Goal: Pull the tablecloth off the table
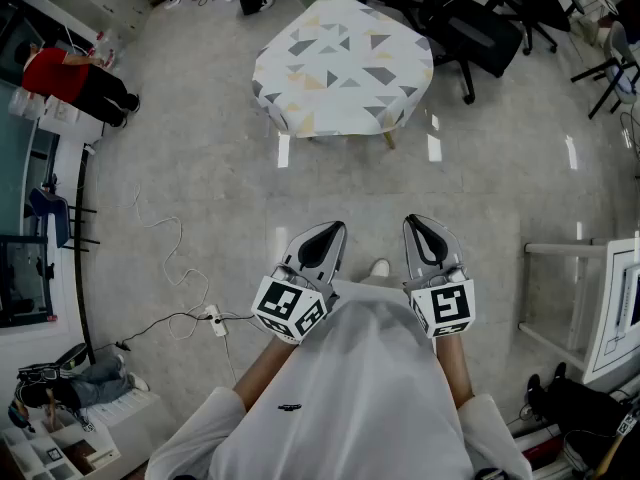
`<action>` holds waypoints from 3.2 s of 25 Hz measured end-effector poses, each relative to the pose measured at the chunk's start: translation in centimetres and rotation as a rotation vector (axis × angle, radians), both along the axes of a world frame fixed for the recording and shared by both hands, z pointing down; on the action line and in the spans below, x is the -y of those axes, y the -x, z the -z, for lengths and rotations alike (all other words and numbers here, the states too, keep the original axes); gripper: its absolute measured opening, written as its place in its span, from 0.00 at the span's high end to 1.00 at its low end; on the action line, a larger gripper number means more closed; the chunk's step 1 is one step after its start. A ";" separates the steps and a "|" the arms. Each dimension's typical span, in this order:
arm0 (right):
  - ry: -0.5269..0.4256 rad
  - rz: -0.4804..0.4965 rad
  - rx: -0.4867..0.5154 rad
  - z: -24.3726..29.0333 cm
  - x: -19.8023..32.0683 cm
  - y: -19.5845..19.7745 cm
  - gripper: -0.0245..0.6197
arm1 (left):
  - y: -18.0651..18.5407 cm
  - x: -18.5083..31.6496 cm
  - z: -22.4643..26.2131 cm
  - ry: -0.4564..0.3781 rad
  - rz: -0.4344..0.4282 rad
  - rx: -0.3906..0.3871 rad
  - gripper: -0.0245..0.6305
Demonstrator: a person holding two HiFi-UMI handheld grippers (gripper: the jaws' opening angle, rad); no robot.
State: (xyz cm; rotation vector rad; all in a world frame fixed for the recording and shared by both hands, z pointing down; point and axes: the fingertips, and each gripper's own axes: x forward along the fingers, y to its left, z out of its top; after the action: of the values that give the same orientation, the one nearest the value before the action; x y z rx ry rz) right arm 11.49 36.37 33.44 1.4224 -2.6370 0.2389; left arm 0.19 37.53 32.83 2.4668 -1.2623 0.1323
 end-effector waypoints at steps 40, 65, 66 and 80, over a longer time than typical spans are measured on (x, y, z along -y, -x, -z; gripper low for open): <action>0.038 -0.073 0.032 -1.9 15.4 1.3 0.91 | 2.5 15.5 -3.1 0.097 0.000 -0.041 0.95; 0.030 -0.079 -0.083 1.1 43.6 10.7 0.82 | 13.2 43.2 -1.3 0.098 0.010 -0.086 0.95; 0.033 -0.072 -0.083 1.1 44.1 10.6 0.80 | 13.2 43.6 -1.2 0.099 0.011 -0.083 0.95; 0.105 0.046 -0.079 -5.2 63.7 6.3 0.67 | 11.4 62.5 -5.9 0.114 0.052 0.084 0.95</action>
State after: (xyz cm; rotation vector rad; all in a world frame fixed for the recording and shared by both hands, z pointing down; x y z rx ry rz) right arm 5.21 -27.34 38.66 1.3098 -2.5502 0.3052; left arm -11.18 -24.93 38.68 2.3516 -1.3142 0.2891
